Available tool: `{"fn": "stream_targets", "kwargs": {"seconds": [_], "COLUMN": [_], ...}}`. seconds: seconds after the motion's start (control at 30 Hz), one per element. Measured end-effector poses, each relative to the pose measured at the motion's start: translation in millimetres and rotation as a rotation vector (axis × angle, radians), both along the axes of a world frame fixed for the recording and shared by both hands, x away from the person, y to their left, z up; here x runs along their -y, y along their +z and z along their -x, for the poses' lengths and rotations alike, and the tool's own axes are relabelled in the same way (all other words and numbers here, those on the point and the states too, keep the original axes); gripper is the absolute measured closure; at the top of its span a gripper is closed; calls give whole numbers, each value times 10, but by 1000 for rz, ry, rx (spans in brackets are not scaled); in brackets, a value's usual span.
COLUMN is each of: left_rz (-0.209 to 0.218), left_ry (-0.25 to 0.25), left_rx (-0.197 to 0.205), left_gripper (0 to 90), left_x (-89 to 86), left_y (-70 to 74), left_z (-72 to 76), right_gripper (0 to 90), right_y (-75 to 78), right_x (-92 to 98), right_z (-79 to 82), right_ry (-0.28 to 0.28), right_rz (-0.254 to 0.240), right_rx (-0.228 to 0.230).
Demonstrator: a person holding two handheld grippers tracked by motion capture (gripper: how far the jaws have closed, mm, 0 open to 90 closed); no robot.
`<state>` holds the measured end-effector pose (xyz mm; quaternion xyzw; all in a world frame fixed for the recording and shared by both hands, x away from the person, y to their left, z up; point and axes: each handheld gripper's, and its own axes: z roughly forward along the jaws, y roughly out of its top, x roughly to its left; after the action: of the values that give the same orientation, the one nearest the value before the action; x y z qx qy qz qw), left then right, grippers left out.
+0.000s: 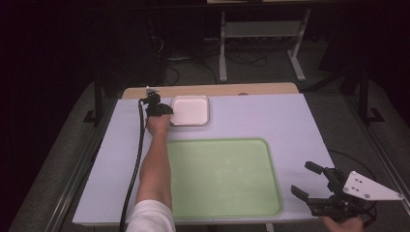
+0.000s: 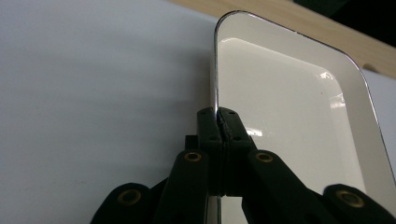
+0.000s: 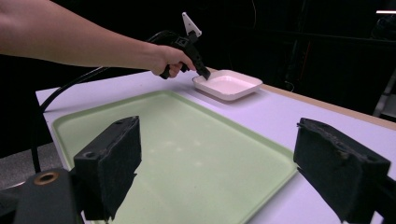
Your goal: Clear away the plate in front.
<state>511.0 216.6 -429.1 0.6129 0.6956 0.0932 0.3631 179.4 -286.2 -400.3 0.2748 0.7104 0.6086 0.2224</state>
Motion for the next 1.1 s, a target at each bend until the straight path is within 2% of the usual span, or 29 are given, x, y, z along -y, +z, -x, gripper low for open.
{"fn": "stream_targets", "kwargs": {"seconds": [0.17, 0.3, 0.43, 0.53, 0.8, 1.07, 1.1], "left_rz": [24, 28, 49, 38, 59, 70, 86], "left_ry": [9, 2, 9, 18, 27, -2, -11], "left_rx": [21, 43, 60, 65, 100, 114, 124], "left_gripper": [887, 887, 887, 887, 887, 886, 886], "left_x": [-7, 2, -6, -21, -72, -65, -48], "left_y": [63, 129, 188, 225, 327, 389, 403], "left_z": [24, 68, 140, 199, 347, 454, 481], "right_gripper": [142, 141, 141, 141, 140, 140, 139], "right_y": [-2, -1, -1, 1, 4, 16, 12], "right_x": [-7, 4, 29, 48, 59, 80, 70], "right_z": [-5, -6, -11, -18, -27, -22, -25], "right_ry": [0, -7, -17, -21, -25, -46, -45], "right_rz": [2, 4, 4, 2, 7, 10, 17], "right_rx": [-2, 1, 2, 2, -3, 3, 2]}}
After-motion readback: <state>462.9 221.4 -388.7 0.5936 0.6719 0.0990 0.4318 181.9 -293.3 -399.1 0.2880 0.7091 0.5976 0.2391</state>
